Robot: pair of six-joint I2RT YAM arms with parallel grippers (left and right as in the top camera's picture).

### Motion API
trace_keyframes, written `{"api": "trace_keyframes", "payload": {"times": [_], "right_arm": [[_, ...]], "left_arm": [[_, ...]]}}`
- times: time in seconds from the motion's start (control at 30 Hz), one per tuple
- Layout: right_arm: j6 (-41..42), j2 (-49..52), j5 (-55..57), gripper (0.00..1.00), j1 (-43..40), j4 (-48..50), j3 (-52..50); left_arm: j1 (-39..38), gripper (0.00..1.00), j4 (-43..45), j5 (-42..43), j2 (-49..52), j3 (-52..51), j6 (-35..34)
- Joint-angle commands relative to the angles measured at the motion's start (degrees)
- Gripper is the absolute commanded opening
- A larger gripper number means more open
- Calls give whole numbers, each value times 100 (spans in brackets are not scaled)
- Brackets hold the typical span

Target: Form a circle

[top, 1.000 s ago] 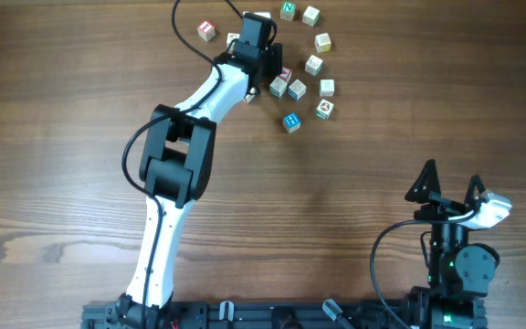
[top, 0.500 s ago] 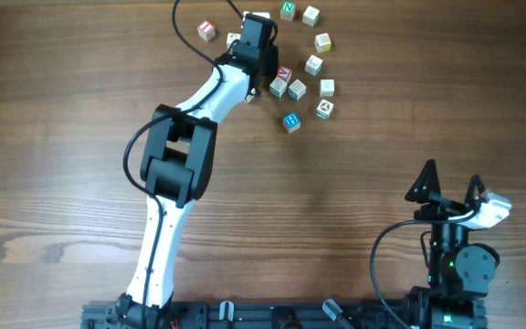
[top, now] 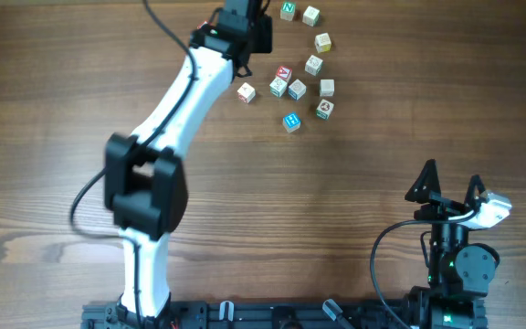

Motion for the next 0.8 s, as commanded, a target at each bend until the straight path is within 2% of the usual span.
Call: {"api": "trace_keyframes", "payload": {"times": [0.0,0.2,0.4,0.5,0.63,0.67,0.7,0.77], "right_arm": [[-94,-42,-52,100,-17,24,-7],[-94,-42,-52,99,-17,24,-7],[-96,-42,-52,100,-17,24,-7],[-96,-42,-52,100,-17,24,-7],[-96,-42,-52,100,-17,24,-7],[-94,-42,-52,100,-17,24,-7],[-92,-42,-52,100,-17,24,-7],[-96,-42,-52,100,-17,24,-7]], "left_arm": [[-85,33,-1104,-52,-684,-20,-503],[-260,29,-3058,-17,-789,-31,-1355],[-844,26,-3919,31,-785,-302,-1589],[-1104,26,-3897,11,-785,-682,-1714],[-1217,25,-3648,-15,-785,-1543,-2323],[-1222,25,-3423,-11,-785,-1805,-2378],[-1226,24,-2667,85,-785,-2411,-2450],[-1239,24,-2210,280,-785,-2695,-2452]]}}
